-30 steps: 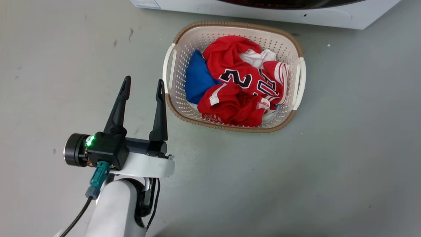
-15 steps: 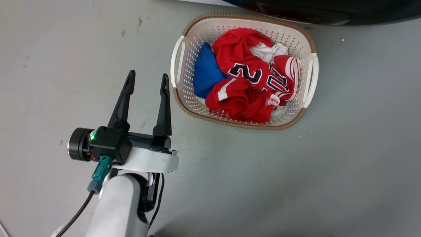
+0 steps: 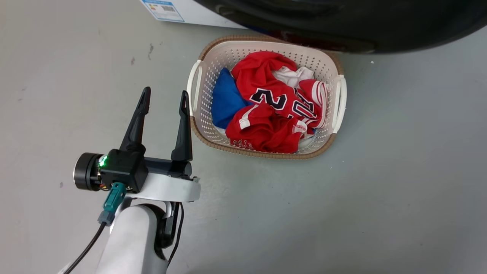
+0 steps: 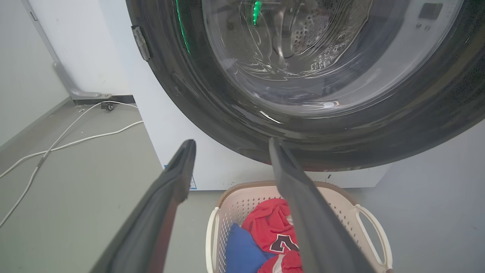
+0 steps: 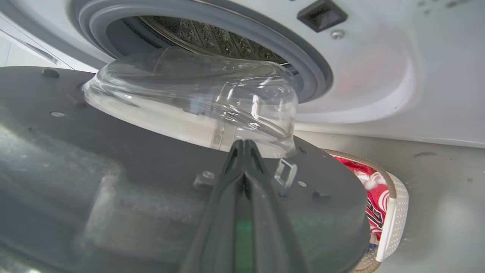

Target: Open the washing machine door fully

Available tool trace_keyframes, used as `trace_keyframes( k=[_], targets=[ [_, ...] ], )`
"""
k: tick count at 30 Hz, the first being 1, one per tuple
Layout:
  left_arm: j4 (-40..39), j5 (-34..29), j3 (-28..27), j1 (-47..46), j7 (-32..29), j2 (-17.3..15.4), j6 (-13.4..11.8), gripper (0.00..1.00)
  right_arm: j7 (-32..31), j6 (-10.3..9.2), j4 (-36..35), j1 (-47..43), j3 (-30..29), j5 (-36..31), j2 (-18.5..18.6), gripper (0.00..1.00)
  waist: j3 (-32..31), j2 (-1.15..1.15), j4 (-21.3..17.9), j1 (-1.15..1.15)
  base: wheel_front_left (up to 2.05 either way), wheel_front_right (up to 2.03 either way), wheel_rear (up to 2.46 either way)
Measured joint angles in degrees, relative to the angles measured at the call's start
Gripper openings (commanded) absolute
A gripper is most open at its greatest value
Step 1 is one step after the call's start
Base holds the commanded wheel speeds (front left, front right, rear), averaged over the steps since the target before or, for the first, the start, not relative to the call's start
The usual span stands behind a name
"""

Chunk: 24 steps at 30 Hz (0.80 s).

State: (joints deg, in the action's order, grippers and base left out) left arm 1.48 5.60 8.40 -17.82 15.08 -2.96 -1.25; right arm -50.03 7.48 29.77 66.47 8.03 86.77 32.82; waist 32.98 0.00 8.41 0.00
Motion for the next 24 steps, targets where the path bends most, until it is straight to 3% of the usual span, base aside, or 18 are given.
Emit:
trace_keyframes(
  k=[24],
  targets=[
    [1.09,-2.03,-2.26,5.31,0.00,0.01,1.07,1.00,-5.65,0.00,-22.62,-25.14,6.61,5.58,-7.35,0.00,-9.27,0.00,-2.22,0.00,0.00,0.00,0.00]
  ],
)
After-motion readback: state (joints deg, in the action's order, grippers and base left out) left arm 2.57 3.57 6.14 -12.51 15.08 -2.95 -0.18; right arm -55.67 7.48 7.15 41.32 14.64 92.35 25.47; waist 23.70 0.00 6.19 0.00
